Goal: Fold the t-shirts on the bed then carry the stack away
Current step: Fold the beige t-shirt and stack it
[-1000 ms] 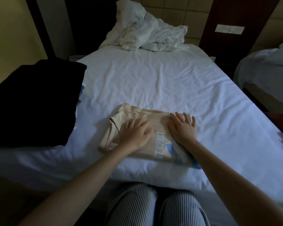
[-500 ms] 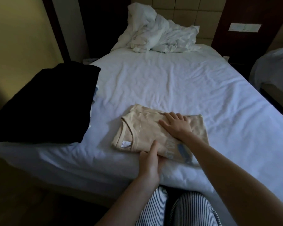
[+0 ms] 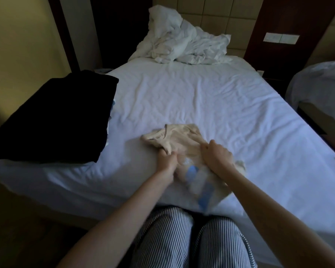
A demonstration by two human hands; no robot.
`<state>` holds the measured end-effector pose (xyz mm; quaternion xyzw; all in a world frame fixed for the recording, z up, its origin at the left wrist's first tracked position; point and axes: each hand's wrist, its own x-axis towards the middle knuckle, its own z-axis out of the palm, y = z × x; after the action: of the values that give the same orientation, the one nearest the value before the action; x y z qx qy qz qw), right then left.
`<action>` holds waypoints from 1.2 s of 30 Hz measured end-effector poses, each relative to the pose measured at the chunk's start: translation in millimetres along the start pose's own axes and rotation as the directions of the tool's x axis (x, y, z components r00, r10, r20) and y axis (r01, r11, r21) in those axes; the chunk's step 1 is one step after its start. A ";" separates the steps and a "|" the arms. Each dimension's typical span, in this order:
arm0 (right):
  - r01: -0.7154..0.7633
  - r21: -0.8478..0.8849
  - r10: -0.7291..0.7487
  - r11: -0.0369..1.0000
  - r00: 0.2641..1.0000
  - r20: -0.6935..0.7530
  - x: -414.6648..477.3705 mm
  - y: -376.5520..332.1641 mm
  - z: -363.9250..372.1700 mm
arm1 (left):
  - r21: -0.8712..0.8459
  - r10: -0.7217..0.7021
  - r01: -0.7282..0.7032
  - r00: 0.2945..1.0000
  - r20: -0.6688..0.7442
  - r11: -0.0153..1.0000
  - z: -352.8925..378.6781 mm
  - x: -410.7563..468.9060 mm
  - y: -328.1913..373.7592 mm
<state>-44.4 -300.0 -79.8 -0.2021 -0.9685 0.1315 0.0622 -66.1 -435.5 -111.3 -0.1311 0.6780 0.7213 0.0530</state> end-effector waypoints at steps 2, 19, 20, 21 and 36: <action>-0.037 0.070 0.035 0.997 0.999 0.033 -18.0 3.1 -8.3 | 0.110 0.035 -0.039 0.999 0.038 0.993 -25.4 16.2 12.5; -0.306 0.761 0.213 0.572 0.951 0.223 -39.5 -15.9 1.7 | 0.177 0.216 -0.252 0.956 0.200 0.951 -66.5 -5.3 4.9; -0.361 0.814 0.229 0.455 0.931 0.285 -39.2 -15.7 -3.2 | 0.122 0.196 -0.226 0.955 0.221 0.966 -68.3 -5.7 7.9; -0.420 0.839 0.217 0.346 0.906 0.364 -37.8 -14.8 -7.9 | 0.090 0.180 -0.207 0.952 0.246 0.974 -70.5 -4.4 10.3; -0.001 0.987 -0.125 0.160 0.992 0.021 -36.9 -78.2 -41.5 | 0.021 0.377 -0.411 0.854 0.358 0.911 -117.9 5.5 104.4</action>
<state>-32.8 -374.7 -20.7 -0.0677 -0.6623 0.7336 0.1363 -84.1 -560.9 -17.5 0.1425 0.7043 0.6948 0.0288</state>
